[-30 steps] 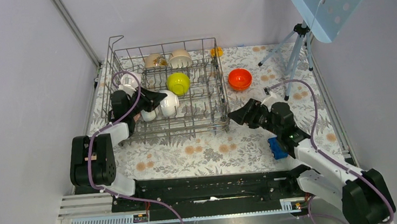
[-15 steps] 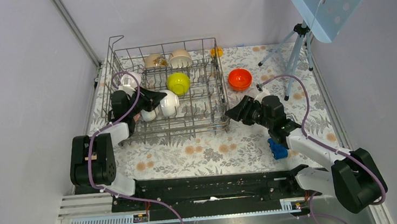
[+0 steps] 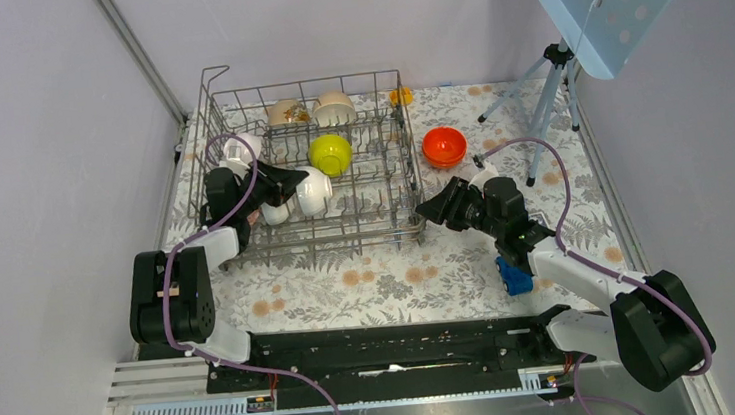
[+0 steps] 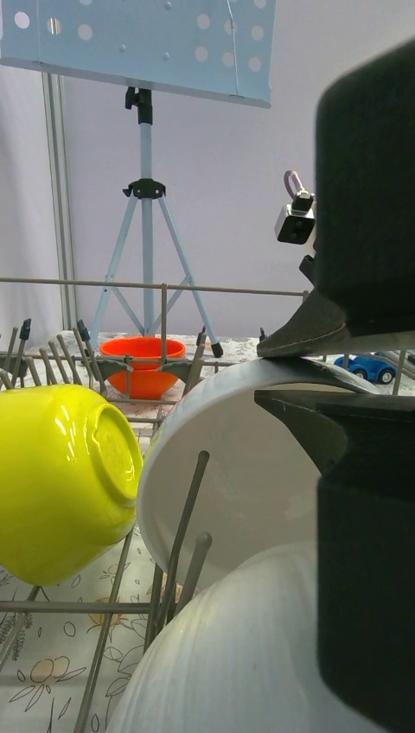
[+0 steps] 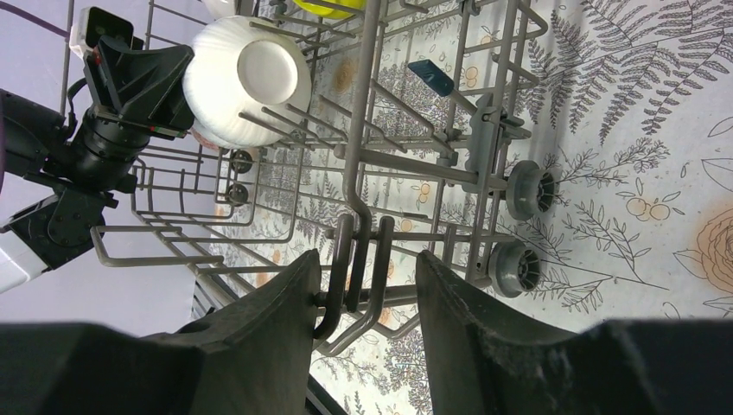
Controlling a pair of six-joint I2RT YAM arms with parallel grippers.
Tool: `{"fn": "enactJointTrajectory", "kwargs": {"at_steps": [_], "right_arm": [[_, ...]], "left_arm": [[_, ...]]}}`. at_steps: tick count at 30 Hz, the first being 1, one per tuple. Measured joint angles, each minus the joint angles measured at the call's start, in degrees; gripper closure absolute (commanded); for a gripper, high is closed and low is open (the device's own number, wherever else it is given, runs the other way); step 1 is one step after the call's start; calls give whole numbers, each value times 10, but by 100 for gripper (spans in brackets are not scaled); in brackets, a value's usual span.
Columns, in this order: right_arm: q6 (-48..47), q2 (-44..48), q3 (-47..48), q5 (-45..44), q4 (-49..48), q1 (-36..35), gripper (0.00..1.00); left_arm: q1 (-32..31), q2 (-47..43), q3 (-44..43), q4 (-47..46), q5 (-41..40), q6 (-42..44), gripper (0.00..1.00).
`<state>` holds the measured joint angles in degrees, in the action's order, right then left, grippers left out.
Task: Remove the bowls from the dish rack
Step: Pick up the bowl from the dish rack.
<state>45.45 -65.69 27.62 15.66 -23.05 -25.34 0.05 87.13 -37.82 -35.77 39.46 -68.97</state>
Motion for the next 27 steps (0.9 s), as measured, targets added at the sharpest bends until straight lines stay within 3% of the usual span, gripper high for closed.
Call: {"fn": "enactJointTrajectory", "kwargs": {"at_steps": [18,27], "right_arm": [[5,-5,-7,0,-22,-1,52],[7,-13,-9,0,-36,-1,51]], "left_arm": [[0,-1,-3,1,-1,-9,100],[-3,-17,-18,45,5,44,100]]}}
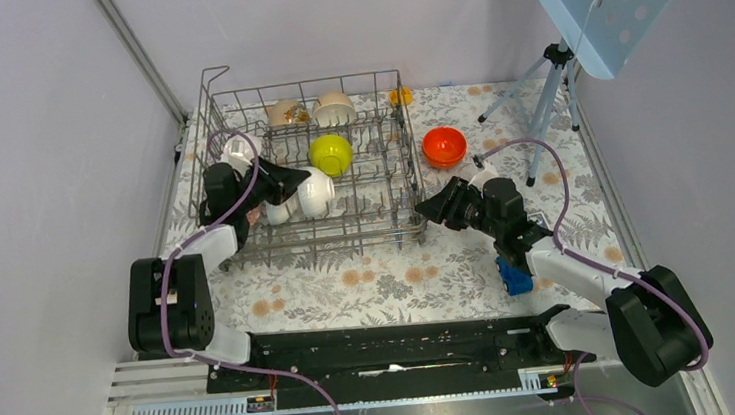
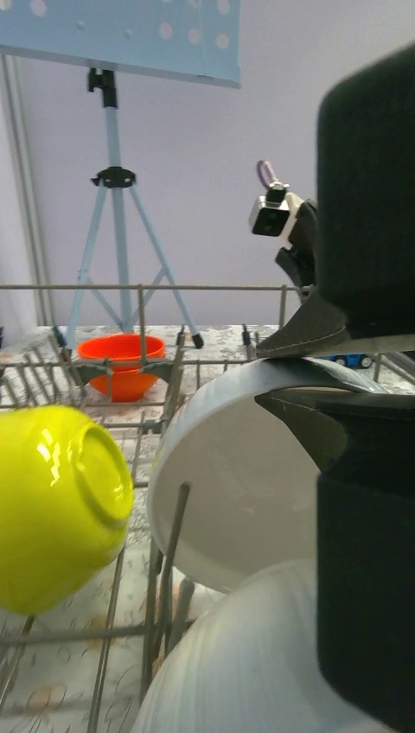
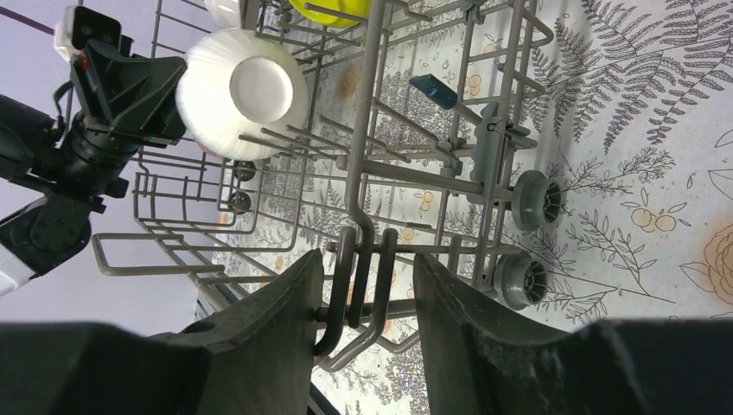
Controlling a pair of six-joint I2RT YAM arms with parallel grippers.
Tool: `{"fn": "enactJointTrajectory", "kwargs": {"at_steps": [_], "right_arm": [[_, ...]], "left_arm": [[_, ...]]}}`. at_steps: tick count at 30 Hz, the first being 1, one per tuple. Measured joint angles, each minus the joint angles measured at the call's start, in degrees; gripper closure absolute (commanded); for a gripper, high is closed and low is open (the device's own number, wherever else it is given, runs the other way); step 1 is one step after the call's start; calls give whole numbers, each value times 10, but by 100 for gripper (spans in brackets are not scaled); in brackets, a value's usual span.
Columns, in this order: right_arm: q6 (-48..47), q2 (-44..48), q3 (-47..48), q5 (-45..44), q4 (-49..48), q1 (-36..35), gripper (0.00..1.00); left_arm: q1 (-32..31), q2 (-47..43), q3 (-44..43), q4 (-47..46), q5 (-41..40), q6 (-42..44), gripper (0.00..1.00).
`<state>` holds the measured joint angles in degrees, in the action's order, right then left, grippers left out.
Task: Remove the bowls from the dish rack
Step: Pick up the bowl from the dish rack.
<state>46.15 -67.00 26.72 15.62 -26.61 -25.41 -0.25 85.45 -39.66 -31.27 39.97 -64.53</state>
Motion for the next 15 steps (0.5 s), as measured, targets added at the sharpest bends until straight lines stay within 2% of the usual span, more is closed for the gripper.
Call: {"fn": "enactJointTrajectory", "kwargs": {"at_steps": [3,10,15], "right_arm": [[0,-3,0,1,-1,0,52],[0,-8,0,1,-9,-1,53],[0,-7,-2,1,-12,0,51]], "left_arm": [[-5,-21,-5,11,23,2,100],[-25,-113,-76,-113,109,-10,100],[-25,-122,-80,-135,127,-11,100]]}}
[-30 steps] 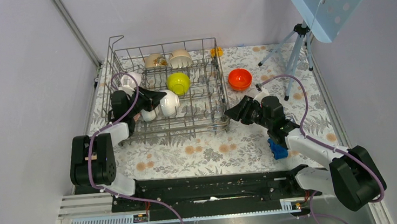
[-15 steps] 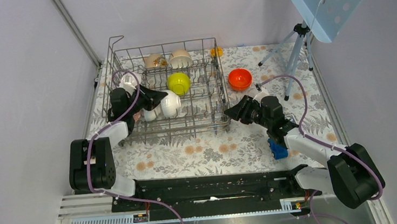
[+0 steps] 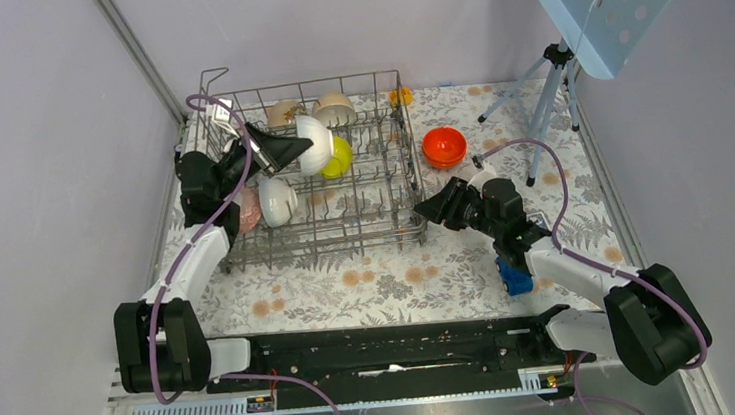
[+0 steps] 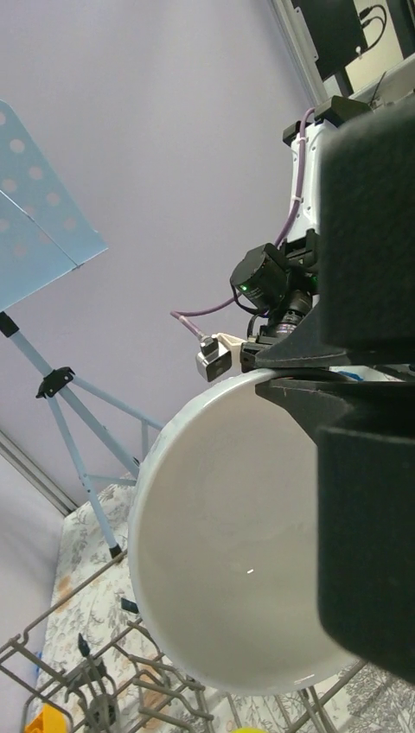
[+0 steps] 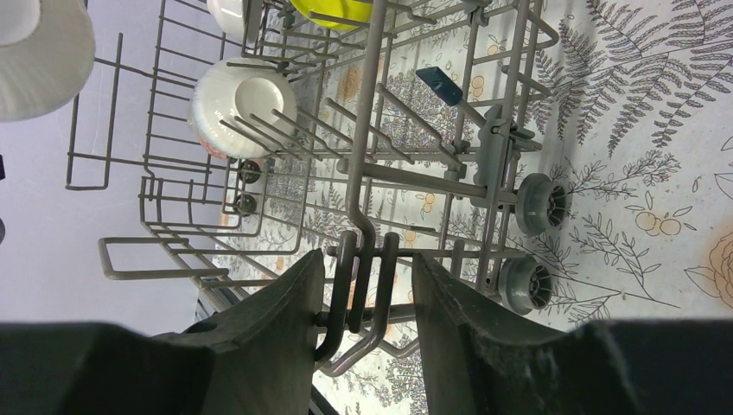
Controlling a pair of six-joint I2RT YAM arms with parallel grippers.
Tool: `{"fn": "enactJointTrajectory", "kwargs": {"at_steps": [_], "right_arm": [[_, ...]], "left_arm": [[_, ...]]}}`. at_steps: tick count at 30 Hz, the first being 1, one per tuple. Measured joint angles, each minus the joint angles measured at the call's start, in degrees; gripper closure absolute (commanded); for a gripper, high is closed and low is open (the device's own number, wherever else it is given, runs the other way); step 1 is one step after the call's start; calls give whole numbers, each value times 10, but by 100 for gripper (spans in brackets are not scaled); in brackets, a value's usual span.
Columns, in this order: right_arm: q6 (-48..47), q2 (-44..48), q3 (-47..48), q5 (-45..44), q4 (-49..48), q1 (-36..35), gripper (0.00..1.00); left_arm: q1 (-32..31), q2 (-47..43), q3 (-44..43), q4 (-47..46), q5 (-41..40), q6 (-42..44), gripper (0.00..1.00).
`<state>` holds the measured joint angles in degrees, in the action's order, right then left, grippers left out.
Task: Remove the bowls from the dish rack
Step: Pick up the bowl from the dish rack, then place the bowl at the center of the board.
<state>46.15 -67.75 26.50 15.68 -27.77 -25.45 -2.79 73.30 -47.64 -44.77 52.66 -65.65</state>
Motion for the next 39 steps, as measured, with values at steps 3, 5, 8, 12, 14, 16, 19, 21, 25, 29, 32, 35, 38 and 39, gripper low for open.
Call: {"fn": "enactJointTrajectory", "kwargs": {"at_steps": [3,5,8,12,14,16,19,21,25,29,32,35,38,39], "right_arm": [[-1,2,0,-1,2,0,46],[-3,5,0,-3,8,0,37],[-11,18,0,-12,34,0,26],[-30,56,2,-17,95,0,18],[-44,77,10,-17,134,0,17],[-60,103,25,-17,180,0,16],[-81,141,54,-19,241,0,16],[-92,168,72,-22,273,0,16],[-110,233,106,-27,341,0,16],[-123,286,129,-28,412,0,17],[-129,320,142,-34,463,0,17],[-132,353,154,-51,522,0,17],[-135,380,169,-70,572,0,17],[-136,390,175,-78,589,0,16]], "left_arm": [[0,2,0,15,3,0,100],[0,2,0,18,3,0,100],[0,-6,0,33,2,3,100],[-13,-44,-8,103,-4,43,100],[-32,-67,-29,161,-14,84,100],[-62,-93,-57,225,-30,135,100],[-119,-136,-100,316,-60,213,100],[-150,-160,-113,358,-77,252,100],[-234,-202,-128,460,-148,340,100],[-333,-210,-134,551,-236,404,100],[-438,-209,-138,621,-325,447,100],[-544,-205,-146,682,-406,480,100],[-642,-202,-150,727,-493,504,100],[-675,-200,-150,740,-522,510,100]]}}
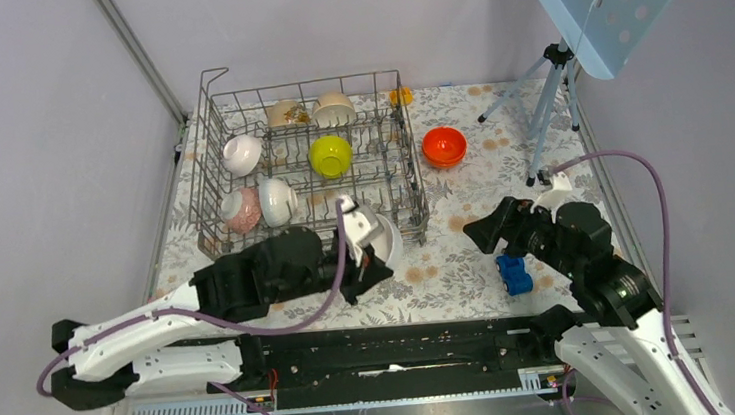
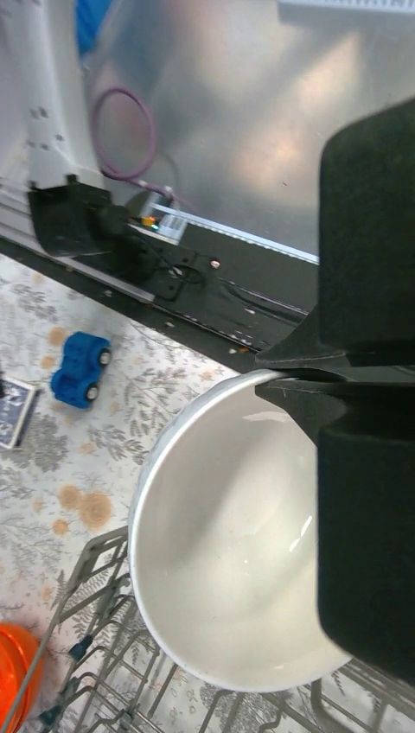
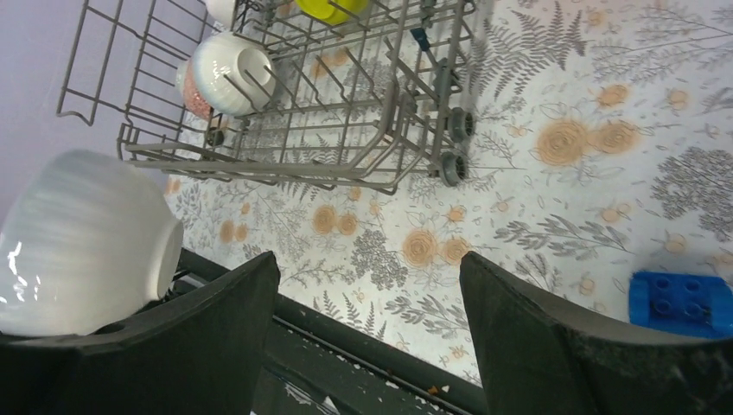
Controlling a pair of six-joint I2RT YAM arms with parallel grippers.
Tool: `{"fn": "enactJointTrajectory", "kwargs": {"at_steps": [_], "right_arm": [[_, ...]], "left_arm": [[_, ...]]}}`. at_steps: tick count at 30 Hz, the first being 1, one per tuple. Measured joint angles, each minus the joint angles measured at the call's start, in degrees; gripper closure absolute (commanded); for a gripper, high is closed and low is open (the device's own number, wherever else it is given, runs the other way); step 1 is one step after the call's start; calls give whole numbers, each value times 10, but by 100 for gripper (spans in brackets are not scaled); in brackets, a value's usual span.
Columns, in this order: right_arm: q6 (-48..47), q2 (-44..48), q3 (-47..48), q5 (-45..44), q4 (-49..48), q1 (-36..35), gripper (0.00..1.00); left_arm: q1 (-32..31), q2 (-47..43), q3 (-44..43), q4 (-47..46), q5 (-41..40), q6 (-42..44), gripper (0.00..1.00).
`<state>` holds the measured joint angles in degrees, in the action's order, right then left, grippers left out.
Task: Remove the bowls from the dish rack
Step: Place the bowl at the center of the board.
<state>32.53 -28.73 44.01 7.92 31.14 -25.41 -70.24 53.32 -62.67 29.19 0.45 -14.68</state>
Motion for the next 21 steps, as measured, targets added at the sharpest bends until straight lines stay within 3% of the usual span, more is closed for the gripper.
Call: {"fn": "enactJointTrajectory", "kwargs": {"at_steps": [7,11,21], "right_arm": [[-1,41,4,-11,58,0,17],[-2,40,4,3,73,0,19],[-15,-44,14,37,106,0,26]], "left_arm": [[-168,48,-6,70,-162,18,100],[-228,69,5,91,-210,24,100],[-282,151,65,94,-243,81,100]]}}
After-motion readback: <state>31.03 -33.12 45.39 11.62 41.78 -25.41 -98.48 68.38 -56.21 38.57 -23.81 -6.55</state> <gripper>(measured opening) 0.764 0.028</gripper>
